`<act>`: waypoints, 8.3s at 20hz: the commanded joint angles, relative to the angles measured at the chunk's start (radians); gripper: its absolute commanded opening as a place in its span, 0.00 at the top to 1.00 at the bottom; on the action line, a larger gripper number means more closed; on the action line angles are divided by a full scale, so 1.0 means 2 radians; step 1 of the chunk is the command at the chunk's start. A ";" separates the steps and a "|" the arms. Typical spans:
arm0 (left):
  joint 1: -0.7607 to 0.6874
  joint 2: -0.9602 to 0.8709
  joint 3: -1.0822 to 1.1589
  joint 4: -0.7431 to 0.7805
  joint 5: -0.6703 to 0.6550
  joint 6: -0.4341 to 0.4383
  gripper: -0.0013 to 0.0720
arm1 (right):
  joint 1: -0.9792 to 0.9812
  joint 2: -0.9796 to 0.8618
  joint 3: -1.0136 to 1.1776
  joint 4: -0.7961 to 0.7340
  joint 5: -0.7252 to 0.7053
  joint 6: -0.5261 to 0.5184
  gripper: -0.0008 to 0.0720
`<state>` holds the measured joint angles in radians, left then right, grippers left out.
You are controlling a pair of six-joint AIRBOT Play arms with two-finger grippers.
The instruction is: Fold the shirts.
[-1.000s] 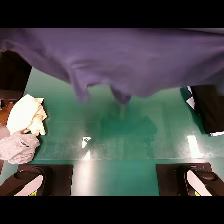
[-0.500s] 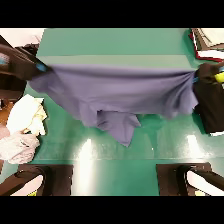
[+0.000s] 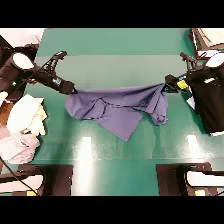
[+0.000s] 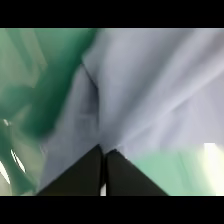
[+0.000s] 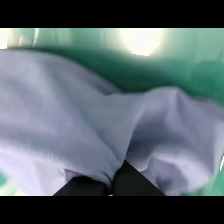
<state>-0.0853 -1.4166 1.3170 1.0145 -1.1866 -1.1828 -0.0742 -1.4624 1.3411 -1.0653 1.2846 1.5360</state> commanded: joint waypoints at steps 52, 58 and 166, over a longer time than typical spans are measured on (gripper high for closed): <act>0.084 0.020 0.016 -0.140 0.021 0.055 0.95 | -0.050 0.159 -0.225 -0.051 0.018 -0.044 0.31; 0.084 0.019 0.014 -0.128 -0.002 0.055 0.95 | -0.031 0.158 -0.276 -0.056 -0.103 -0.049 0.31; 0.081 0.231 -0.370 -0.019 0.013 -0.076 0.95 | -0.154 0.187 -0.160 0.007 0.123 -0.109 0.41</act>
<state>0.0792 -0.9554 0.5037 0.9535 -1.1301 -1.3472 -0.2974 -1.0901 1.1061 -1.0489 1.4670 1.3602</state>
